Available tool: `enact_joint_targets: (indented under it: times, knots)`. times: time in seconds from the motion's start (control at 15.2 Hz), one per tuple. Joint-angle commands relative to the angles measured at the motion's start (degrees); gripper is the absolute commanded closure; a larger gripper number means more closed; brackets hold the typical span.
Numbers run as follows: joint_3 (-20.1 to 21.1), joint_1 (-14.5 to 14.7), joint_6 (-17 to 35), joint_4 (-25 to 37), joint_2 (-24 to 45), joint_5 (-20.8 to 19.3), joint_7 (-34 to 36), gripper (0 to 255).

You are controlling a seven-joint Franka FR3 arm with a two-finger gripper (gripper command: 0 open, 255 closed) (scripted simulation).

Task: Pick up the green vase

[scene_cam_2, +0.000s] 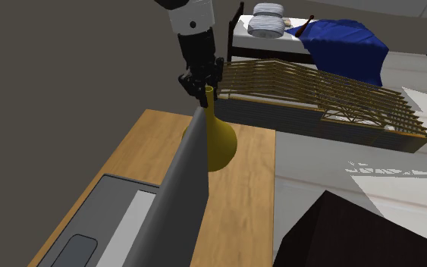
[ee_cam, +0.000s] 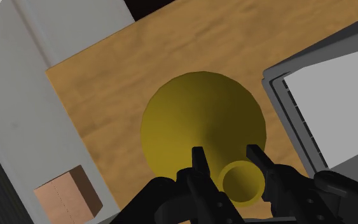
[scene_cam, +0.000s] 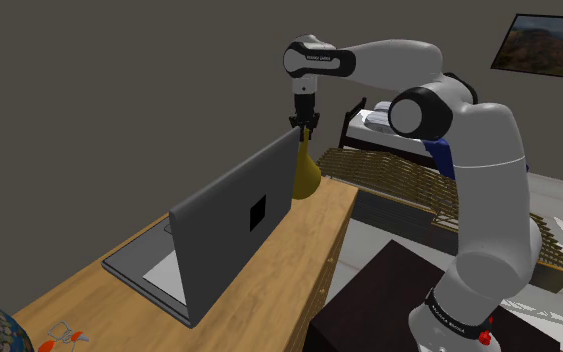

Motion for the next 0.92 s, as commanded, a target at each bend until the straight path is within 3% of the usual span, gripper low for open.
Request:
enact_joint_targets:
  times: [0.0, 0.46, 0.86]
  knots:
    - [0.0, 0.0, -0.01, -0.02, 0.02, 0.0, 0.0, 255]
    - [0.03, -0.47, -5.66, 7.32, 1.69, 0.2, 0.02, 255]
    - [0.14, -1.3, -12.76, 17.93, 5.19, 0.62, 0.08, 255]
